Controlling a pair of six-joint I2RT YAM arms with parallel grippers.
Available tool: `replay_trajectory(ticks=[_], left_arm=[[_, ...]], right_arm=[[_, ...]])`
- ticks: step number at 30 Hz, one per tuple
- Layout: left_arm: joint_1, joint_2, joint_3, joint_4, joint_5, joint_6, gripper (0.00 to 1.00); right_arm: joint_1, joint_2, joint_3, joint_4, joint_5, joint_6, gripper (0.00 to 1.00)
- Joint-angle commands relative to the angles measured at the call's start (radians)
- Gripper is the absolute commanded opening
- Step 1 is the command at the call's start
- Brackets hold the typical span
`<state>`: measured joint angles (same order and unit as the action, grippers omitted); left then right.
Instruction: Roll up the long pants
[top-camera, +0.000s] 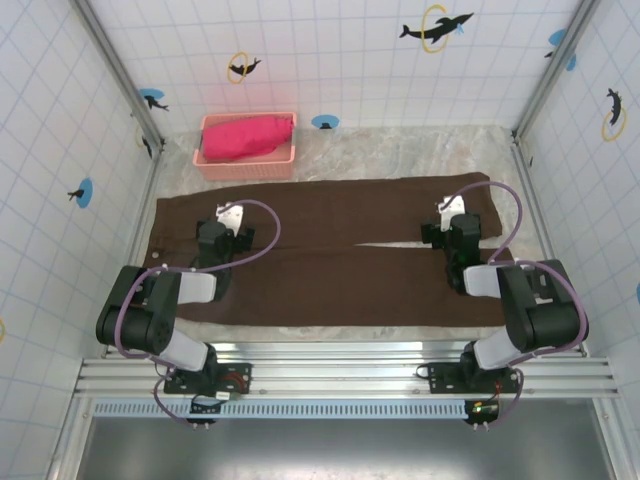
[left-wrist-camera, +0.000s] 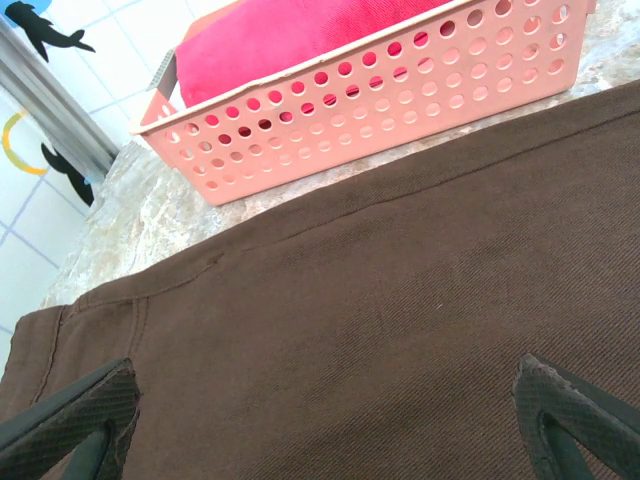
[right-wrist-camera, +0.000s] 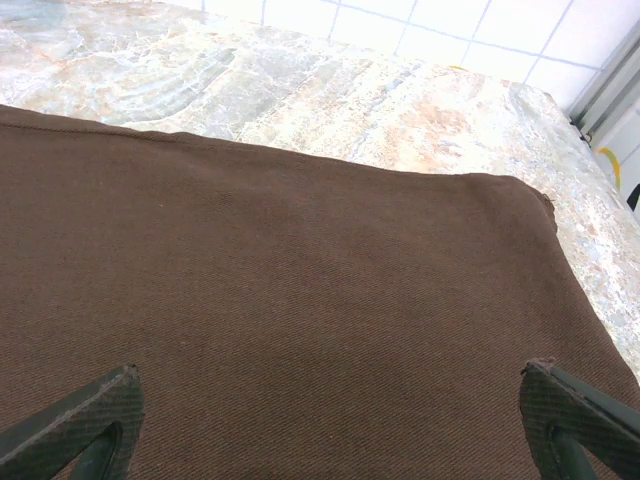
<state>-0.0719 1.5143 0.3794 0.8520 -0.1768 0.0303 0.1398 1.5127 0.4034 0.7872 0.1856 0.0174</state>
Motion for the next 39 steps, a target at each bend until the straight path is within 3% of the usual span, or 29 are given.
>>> replay_trajectory(ticks=[1, 9, 11, 12, 13, 14, 16, 18, 20, 23, 25, 27, 30, 35, 39], left_arm=[[-0.002, 0.002, 0.000, 0.024, 0.002, 0.016, 0.98], [-0.003, 0.004, 0.002, 0.021, -0.004, 0.016, 0.98], [-0.027, -0.012, 0.001, 0.020, -0.100, 0.003, 0.97], [-0.029, -0.025, 0.004, 0.001, -0.076, 0.016, 0.98], [-0.048, -0.034, 0.022, 0.002, -0.075, 0.051, 0.97], [-0.086, -0.067, 0.093, -0.133, -0.204, 0.060, 0.98], [-0.091, -0.143, 0.367, -0.673, -0.213, -0.019, 0.98], [-0.088, -0.142, 0.599, -0.994, -0.165, -0.111, 0.98], [-0.082, -0.147, 0.790, -1.218, -0.106, -0.205, 0.98], [0.020, -0.164, 0.969, -1.435, 0.026, -0.433, 0.97], [0.157, -0.181, 0.975, -1.508, 0.160, -0.588, 0.98], [0.266, -0.205, 0.926, -1.563, 0.228, -0.691, 0.96], [0.341, -0.295, 0.816, -1.640, 0.186, -0.771, 0.94], [0.367, -0.518, 0.603, -1.729, 0.088, -0.951, 0.94], [0.407, -0.595, 0.477, -1.756, 0.084, -1.037, 0.90]], right_arm=[[0.001, 0.006, 0.011, 0.015, 0.011, -0.003, 0.99], [-0.002, 0.004, 0.012, 0.009, 0.005, 0.000, 0.99], [-0.002, -0.008, 0.030, -0.020, 0.015, -0.001, 0.99], [0.001, -0.038, 0.088, -0.146, 0.036, -0.001, 0.99], [0.011, -0.076, 0.220, -0.434, 0.091, 0.017, 0.99], [0.018, -0.073, 0.362, -0.687, 0.154, 0.053, 0.99], [0.023, 0.019, 0.709, -1.228, 0.187, 0.099, 0.99], [0.040, 0.096, 0.923, -1.520, 0.118, 0.107, 0.99], [0.094, 0.086, 0.995, -1.632, 0.109, 0.078, 0.99], [0.179, -0.048, 0.962, -1.632, 0.299, 0.107, 0.99], [0.161, -0.164, 0.897, -1.613, 0.412, 0.300, 0.99], [0.079, -0.258, 0.779, -1.591, 0.410, 0.506, 0.99], [-0.127, -0.336, 0.629, -1.573, 0.219, 0.667, 0.99], [-0.243, -0.543, 0.404, -1.622, 0.359, 0.842, 0.99], [-0.424, -0.669, 0.229, -1.568, 0.211, 0.879, 0.99]])
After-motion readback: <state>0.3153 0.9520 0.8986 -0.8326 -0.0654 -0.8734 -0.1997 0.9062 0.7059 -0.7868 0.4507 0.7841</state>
